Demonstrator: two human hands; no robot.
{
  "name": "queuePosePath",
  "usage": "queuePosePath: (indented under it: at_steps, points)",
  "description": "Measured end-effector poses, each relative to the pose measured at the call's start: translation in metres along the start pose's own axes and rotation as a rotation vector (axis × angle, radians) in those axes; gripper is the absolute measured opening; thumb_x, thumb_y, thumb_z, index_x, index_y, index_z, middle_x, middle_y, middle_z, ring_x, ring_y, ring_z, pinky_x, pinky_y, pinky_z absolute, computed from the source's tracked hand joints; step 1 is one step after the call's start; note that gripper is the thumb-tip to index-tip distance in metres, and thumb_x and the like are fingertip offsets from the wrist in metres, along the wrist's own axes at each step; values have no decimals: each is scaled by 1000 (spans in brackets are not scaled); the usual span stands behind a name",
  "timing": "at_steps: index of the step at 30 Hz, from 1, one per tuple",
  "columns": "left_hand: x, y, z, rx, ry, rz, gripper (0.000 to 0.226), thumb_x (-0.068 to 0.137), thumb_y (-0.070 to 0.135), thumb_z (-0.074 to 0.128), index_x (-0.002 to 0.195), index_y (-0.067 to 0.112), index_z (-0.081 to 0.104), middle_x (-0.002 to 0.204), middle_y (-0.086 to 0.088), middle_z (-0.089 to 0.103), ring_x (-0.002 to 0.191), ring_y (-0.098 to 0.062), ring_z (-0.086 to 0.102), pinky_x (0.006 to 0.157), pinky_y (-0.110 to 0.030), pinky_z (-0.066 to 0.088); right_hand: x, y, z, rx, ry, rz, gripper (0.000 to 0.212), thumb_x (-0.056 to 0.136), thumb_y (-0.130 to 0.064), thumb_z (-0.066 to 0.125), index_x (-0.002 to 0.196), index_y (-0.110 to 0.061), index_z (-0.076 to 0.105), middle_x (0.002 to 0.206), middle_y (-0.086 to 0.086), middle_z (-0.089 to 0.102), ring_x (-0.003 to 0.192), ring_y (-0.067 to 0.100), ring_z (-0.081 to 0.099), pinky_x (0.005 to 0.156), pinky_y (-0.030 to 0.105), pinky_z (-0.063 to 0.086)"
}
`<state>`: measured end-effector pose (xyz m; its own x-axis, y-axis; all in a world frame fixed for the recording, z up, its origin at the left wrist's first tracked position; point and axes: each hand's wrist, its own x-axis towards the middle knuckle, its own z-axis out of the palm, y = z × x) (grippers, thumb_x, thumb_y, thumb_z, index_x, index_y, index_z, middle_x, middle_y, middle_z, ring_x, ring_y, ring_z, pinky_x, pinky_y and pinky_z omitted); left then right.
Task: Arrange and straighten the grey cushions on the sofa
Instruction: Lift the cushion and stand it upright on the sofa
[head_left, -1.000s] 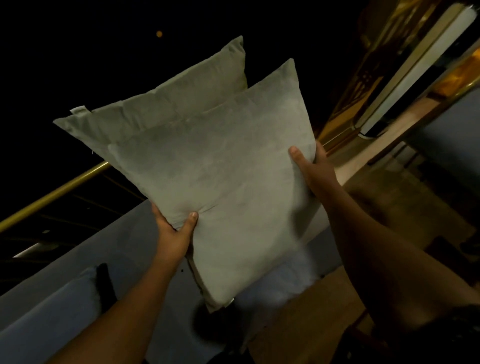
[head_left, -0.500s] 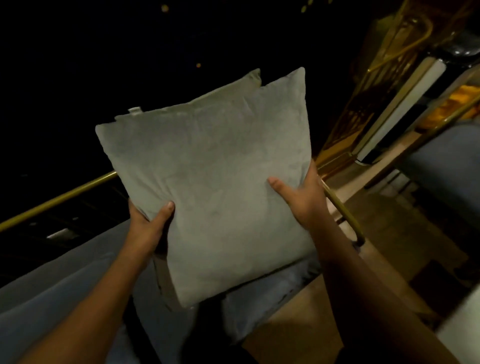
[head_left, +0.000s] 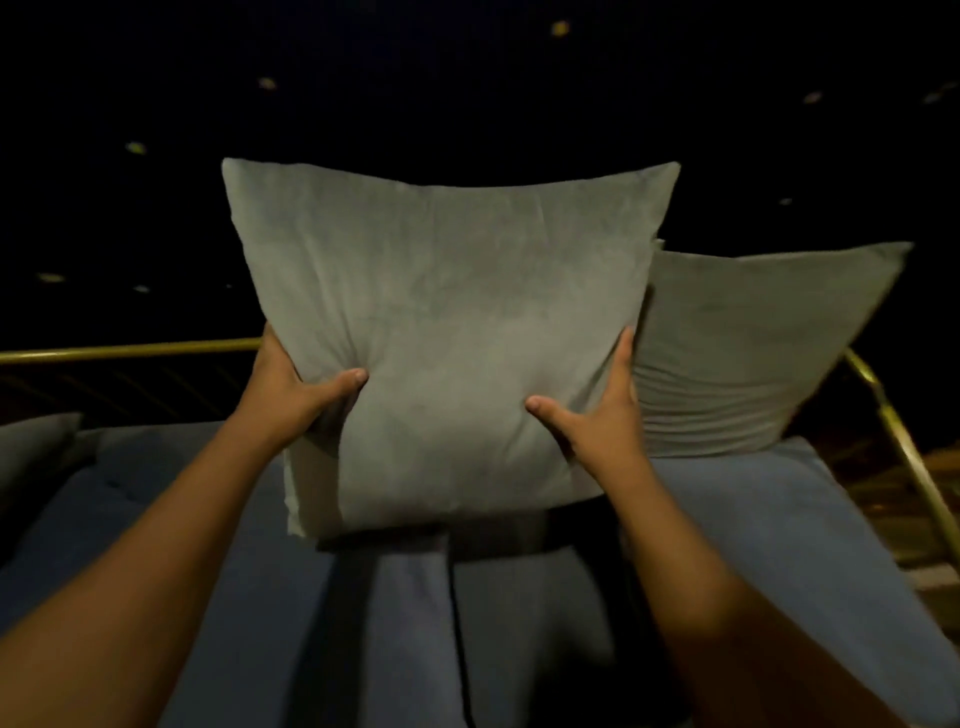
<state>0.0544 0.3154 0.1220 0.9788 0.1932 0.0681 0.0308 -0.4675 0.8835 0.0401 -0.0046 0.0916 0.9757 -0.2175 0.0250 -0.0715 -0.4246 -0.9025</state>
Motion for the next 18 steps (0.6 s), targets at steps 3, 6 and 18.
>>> queuePosePath:
  at_steps: [3, 6, 18]
  points:
    - [18, -33, -59, 9, 76, 37, 102, 64, 24, 83, 143, 22, 17, 138, 8, 35, 129, -9, 36, 105, -30, 34, 8, -29, 71, -4, -39, -37, 134, 53, -50, 85, 147, -37, -11, 156, 7, 22, 138, 25, 30, 109, 29, 25]
    - [44, -70, -105, 9, 104, 44, 106, 64, 23, 83, 143, 22, 13, 140, 10, 30, 132, -8, 33, 108, -29, 31, 16, -50, 135, -15, -49, -34, 135, 53, -47, 87, 146, -39, -12, 154, 9, 28, 137, 27, 33, 111, 42, 31]
    - [125, -231, -145, 7, 13, -106, 107, 66, 20, 82, 145, 15, 11, 146, 5, 25, 135, -9, 27, 109, -22, 26, 29, -16, 304, 14, -133, 87, 129, 61, -33, 87, 147, -36, -8, 152, -13, 18, 136, 2, 20, 110, 30, 27]
